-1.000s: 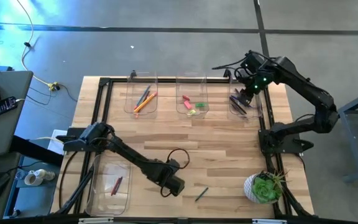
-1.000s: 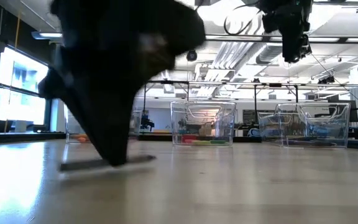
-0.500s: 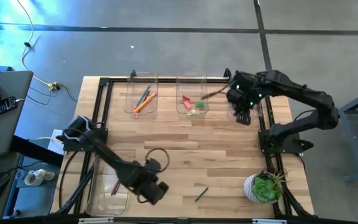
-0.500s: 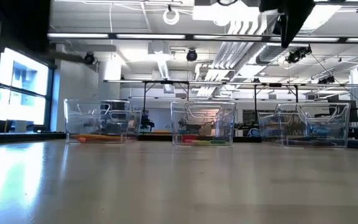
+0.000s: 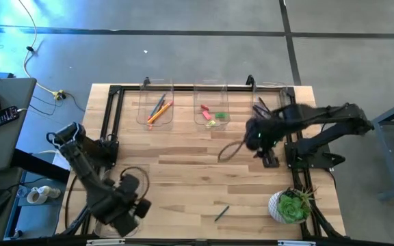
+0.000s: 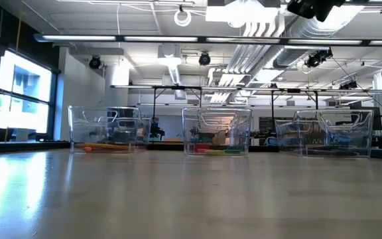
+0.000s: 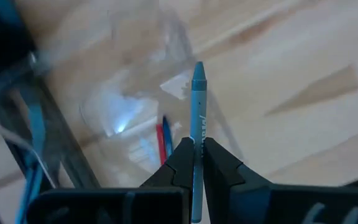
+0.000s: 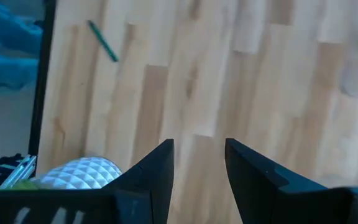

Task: Sort crayons/erasers/pens/pencils in bins
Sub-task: Put the gray crayon into the bottom transparent bin

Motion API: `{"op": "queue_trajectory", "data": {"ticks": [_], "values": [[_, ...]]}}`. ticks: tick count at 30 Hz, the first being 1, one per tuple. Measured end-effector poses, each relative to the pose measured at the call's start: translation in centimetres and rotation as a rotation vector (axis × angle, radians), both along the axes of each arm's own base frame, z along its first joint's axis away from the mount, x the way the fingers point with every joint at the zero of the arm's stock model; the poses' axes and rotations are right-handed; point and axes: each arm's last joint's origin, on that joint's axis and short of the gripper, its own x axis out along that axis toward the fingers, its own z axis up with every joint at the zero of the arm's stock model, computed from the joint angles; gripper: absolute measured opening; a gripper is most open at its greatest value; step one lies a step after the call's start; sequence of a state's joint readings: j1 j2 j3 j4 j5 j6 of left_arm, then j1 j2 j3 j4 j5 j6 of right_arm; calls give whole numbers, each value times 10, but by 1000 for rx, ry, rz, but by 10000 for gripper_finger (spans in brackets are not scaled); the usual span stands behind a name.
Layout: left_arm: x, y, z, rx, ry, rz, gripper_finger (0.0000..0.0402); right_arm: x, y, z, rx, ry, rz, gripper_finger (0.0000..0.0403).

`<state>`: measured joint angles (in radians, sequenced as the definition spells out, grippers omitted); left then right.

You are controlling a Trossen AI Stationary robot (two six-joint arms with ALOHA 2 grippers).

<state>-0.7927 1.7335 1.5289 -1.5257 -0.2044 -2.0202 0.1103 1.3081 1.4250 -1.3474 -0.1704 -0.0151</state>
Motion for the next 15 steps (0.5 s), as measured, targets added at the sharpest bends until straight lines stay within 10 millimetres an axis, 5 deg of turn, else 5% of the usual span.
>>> {"op": "queue_trajectory", "data": {"ticks": [7,15], "values": [[-28,-29,-34,-41,-51,36,1,34,57,-23,3,-41,182,135],[-43,-35,-61,-59,-38,16,4,65,117,-63,-27,-60,323,135]]}}
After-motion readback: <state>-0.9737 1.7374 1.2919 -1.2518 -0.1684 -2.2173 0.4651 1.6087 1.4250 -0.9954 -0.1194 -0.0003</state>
